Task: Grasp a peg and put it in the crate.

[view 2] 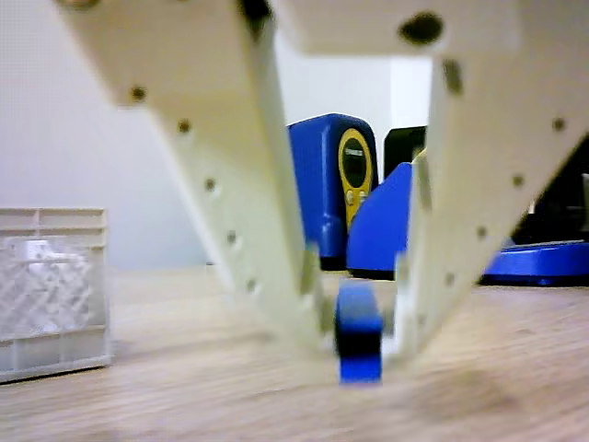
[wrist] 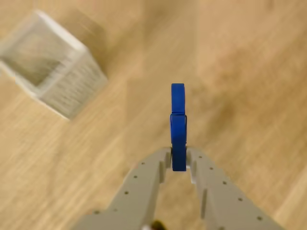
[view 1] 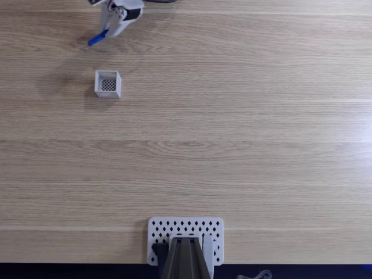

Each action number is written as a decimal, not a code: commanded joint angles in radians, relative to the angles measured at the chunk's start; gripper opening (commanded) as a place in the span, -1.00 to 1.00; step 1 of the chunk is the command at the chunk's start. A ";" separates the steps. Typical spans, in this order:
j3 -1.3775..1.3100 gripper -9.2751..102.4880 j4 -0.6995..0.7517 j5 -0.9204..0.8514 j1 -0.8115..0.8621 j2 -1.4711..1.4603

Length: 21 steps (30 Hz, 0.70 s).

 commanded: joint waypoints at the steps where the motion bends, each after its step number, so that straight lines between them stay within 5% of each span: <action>1: 0.061 -0.84 -0.284 0.000 -0.049 0.107; 11: 0.133 -0.85 -0.767 0.071 -0.189 0.012; 21: -0.012 -0.85 -0.874 0.192 -0.222 -0.236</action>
